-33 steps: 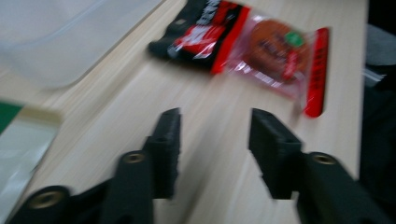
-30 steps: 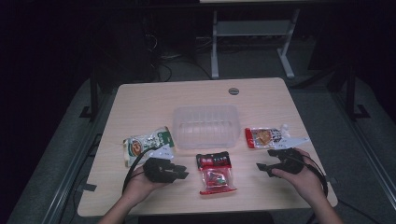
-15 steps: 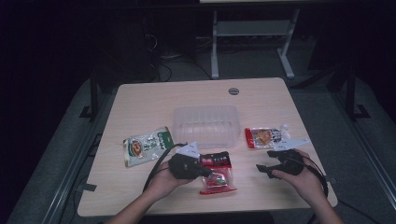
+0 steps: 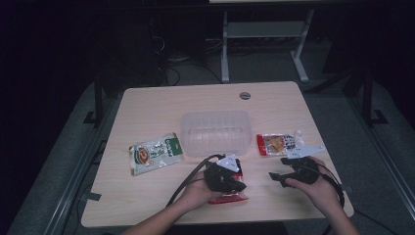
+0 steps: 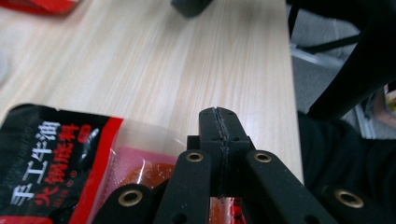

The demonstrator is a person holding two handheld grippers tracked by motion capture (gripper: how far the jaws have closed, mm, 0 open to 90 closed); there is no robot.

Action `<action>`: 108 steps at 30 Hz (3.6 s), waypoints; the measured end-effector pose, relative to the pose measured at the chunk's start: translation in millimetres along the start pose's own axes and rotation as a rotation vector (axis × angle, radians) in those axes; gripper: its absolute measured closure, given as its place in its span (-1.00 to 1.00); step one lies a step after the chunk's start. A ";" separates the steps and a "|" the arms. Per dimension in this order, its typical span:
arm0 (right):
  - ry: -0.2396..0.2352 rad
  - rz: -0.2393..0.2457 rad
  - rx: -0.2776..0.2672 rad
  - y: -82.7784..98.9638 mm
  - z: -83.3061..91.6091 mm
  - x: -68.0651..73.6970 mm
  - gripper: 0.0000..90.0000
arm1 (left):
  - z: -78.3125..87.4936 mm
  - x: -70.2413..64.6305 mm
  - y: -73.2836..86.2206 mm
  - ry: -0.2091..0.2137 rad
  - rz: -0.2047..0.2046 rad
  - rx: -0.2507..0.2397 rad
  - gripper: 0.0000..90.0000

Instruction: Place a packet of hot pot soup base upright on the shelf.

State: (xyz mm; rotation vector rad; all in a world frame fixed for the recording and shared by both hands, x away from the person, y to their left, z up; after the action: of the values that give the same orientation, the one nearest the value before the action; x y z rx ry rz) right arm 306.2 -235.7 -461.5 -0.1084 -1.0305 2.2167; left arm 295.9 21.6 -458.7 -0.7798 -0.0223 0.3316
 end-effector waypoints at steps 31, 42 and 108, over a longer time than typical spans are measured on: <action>0.011 -0.002 0.003 0.7 1.4 -0.4 -0.45 | 42.3 6.4 46.9 -0.008 0.041 0.124 0.99; 0.011 0.000 0.008 0.9 0.2 0.0 -0.45 | 71.1 13.6 74.8 -0.043 0.071 0.156 0.99; -0.071 0.030 -0.003 -25.8 -21.1 21.9 -0.46 | 113.7 59.8 117.2 -0.226 0.205 0.182 0.99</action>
State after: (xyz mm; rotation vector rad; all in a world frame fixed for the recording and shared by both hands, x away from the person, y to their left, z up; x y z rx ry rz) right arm 310.7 -196.9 -453.5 -0.0475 -1.0770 2.2600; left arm 303.1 195.3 -464.9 -0.5616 -0.1240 0.6069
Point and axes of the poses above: each handheld gripper's, and its own axes: z roughly backward along the jaws, y roughly out of its underside, x roughly to its left, the point moved 2 cm from there along -z, roughly forward along the jaws, and after that the axes turned 10 degrees about -y, right-handed, at the moved point
